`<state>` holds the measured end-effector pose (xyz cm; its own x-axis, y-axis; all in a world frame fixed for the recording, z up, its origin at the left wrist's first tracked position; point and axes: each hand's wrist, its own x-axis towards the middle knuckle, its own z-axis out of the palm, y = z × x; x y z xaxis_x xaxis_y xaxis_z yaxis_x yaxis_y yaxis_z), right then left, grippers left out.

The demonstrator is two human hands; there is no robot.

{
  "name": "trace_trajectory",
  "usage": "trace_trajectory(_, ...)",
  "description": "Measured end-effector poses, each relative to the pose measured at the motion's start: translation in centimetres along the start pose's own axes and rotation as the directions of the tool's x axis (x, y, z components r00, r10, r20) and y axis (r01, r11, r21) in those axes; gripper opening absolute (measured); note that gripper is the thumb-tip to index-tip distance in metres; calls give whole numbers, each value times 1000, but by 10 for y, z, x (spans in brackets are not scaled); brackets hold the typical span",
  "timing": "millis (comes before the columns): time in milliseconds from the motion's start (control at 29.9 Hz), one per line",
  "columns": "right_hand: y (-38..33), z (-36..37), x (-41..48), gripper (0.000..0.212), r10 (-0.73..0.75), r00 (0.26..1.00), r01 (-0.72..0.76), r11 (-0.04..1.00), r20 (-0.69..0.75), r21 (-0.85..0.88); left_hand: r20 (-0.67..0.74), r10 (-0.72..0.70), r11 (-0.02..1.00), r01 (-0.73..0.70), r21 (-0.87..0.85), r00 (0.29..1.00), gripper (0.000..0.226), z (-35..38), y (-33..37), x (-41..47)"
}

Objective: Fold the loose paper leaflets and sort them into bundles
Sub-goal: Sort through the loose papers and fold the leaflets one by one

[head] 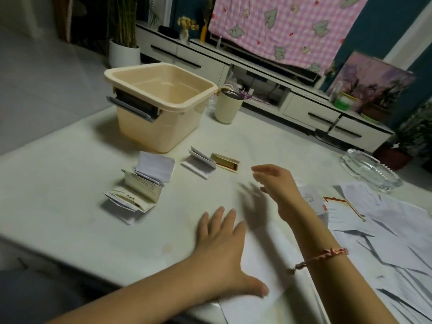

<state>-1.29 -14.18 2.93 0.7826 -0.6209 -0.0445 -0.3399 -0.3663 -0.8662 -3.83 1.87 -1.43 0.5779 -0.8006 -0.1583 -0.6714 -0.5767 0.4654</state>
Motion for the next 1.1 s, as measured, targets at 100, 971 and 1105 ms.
trace_trajectory(100, 9, -25, -26, 21, 34, 999, -33, 998, -14, 59, -12, -34, 998, 34, 55, 999, 106, 1, 0, 0)
trace_trajectory(971, 42, -62, -99, 55, 129, 985, -157, 946, 116, 283, 4, -233, 405, 101, -909, 973, 13, -25, 7, 5)
trace_trajectory(1105, 36, -50, -106, 43, 56, 925, -238, 854, 375, 462, -30, -252, 393, 74, -917, 967, 10, -21, 11, 3)
